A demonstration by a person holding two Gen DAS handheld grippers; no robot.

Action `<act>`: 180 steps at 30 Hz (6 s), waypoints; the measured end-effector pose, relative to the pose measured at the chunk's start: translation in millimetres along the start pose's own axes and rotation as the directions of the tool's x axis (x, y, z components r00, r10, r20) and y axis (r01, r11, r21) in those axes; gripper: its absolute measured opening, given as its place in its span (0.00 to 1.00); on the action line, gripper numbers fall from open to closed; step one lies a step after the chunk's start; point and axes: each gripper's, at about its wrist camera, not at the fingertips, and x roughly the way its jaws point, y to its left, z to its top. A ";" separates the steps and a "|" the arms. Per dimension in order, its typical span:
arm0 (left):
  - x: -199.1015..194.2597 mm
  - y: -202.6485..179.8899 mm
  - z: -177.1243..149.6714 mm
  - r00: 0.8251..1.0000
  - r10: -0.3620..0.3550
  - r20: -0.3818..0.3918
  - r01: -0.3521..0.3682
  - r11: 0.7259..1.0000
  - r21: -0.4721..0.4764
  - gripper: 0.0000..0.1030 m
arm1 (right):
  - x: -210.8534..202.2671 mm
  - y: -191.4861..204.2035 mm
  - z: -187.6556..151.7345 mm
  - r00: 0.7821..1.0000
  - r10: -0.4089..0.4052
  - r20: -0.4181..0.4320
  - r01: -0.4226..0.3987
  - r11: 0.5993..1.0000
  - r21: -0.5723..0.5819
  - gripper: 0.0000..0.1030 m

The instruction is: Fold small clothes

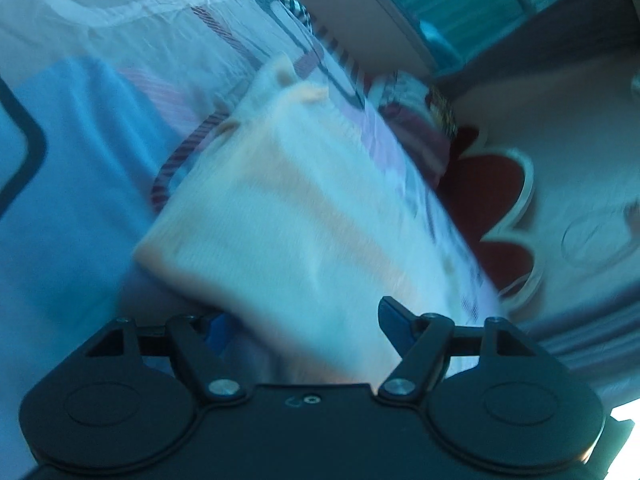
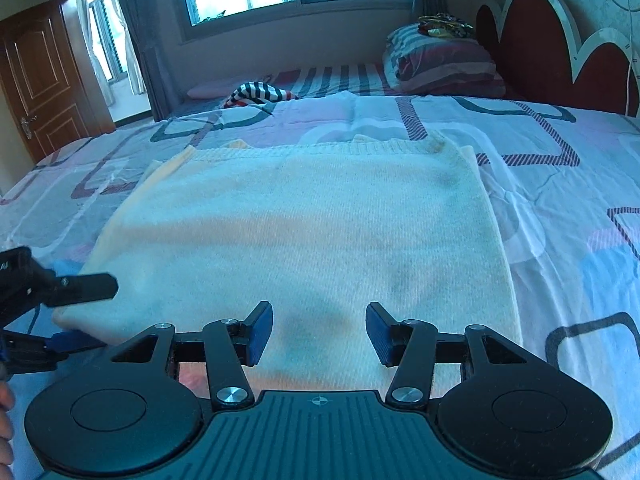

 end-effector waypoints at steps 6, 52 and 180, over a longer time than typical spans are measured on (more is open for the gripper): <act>23.2 2.6 13.3 0.996 -0.027 0.087 0.029 0.999 -0.028 0.51 | 22.9 6.4 19.3 1.000 0.020 0.013 -0.020 1.000 -0.011 0.50; 108.5 -189.5 -111.5 0.984 0.067 -0.167 0.113 0.490 0.864 0.21 | -15.4 -111.1 -10.0 0.988 -0.142 0.057 0.138 0.988 0.071 0.56; 124.6 -149.3 -9.8 0.974 0.222 0.037 -0.191 0.728 0.659 0.68 | 48.0 -99.4 57.0 0.995 -0.053 0.081 0.054 0.999 -0.005 0.15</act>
